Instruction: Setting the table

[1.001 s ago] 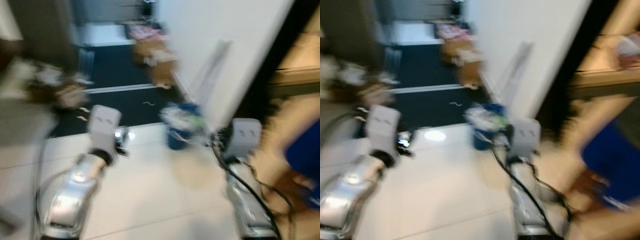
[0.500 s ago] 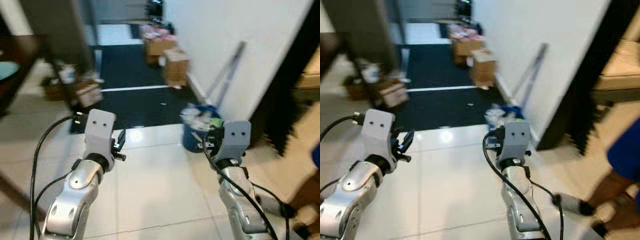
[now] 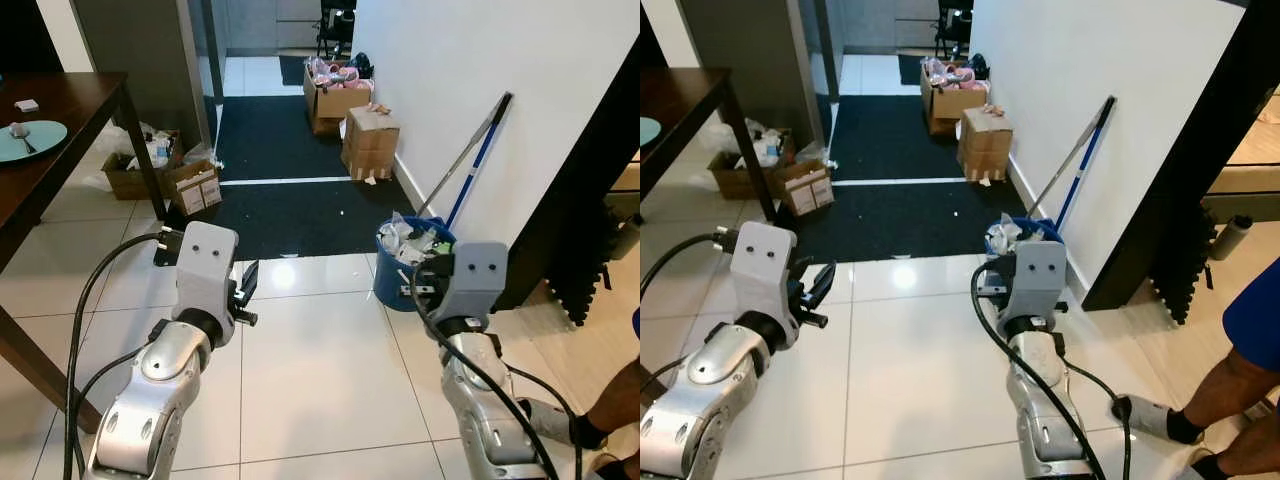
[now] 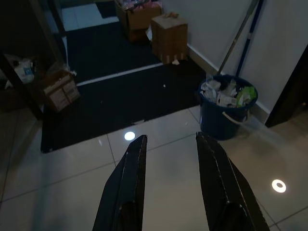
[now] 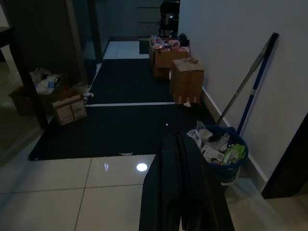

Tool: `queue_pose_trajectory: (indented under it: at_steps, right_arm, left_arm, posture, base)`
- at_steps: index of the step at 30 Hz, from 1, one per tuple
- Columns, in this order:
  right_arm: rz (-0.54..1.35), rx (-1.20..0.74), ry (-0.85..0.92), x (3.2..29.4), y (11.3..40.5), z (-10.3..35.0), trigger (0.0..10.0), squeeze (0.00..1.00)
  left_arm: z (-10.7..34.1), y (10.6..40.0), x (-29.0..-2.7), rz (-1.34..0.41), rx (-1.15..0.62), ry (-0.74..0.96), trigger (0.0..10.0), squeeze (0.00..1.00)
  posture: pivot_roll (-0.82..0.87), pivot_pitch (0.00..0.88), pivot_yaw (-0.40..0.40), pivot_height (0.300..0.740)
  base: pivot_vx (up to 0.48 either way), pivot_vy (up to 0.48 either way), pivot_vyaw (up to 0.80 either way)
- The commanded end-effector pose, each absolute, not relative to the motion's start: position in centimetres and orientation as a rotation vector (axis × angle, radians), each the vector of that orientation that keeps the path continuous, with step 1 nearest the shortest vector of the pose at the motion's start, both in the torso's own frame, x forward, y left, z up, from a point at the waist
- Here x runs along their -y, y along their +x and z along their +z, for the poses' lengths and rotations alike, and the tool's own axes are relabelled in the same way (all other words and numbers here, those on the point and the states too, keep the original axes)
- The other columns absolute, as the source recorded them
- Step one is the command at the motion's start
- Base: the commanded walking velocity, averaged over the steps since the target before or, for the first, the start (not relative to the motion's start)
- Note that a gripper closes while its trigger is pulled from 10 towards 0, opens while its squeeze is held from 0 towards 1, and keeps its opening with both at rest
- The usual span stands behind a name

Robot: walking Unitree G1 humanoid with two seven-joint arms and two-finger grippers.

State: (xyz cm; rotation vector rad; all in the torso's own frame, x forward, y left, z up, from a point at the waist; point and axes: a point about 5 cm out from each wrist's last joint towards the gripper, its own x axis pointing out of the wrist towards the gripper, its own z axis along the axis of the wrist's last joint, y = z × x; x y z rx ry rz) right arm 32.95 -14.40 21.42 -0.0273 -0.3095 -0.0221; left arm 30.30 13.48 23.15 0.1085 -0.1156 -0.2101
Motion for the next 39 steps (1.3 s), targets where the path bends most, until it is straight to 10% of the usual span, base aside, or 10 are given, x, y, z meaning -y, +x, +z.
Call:
queue_pose_trajectory:
  at_steps: [1,13,20,28,39]
  right_arm:
    - [-0.026,0.306,-0.025,14.4,33.0,21.1,10.0,0.00]
    - [-0.024,0.310,-0.024,14.2,33.1,21.1,10.0,0.00]
    - [-0.025,0.324,-0.022,14.3,33.4,21.5,10.0,0.00]
    - [-0.007,0.304,-0.027,13.8,33.1,20.7,10.0,0.00]
    - [0.020,0.301,-0.018,12.8,33.2,20.5,10.0,0.00]
  left_arm:
    - [22.9,30.4,-13.6,-0.203,0.112,0.117,10.0,0.00]
    - [22.0,30.8,-13.8,-0.191,0.073,0.061,10.0,0.00]
    - [25.0,33.3,-19.0,0.072,0.121,-0.485,10.0,0.00]
    - [22.5,31.3,-14.3,-0.181,0.128,0.196,10.0,0.00]
    - [20.2,30.5,-13.5,-0.183,0.052,0.019,10.0,0.00]
  posture:
    - [0.07,0.059,0.031,0.740]
    - [0.06,0.035,0.031,0.740]
    - [0.06,0.026,0.026,0.740]
    - [0.05,0.001,0.034,0.740]
    - [0.07,0.007,0.027,0.740]
  base:
    - [0.000,0.000,0.00]
    - [0.000,0.000,0.00]
    - [0.000,0.000,0.00]
    - [0.000,0.000,0.00]
    - [0.000,0.000,0.00]
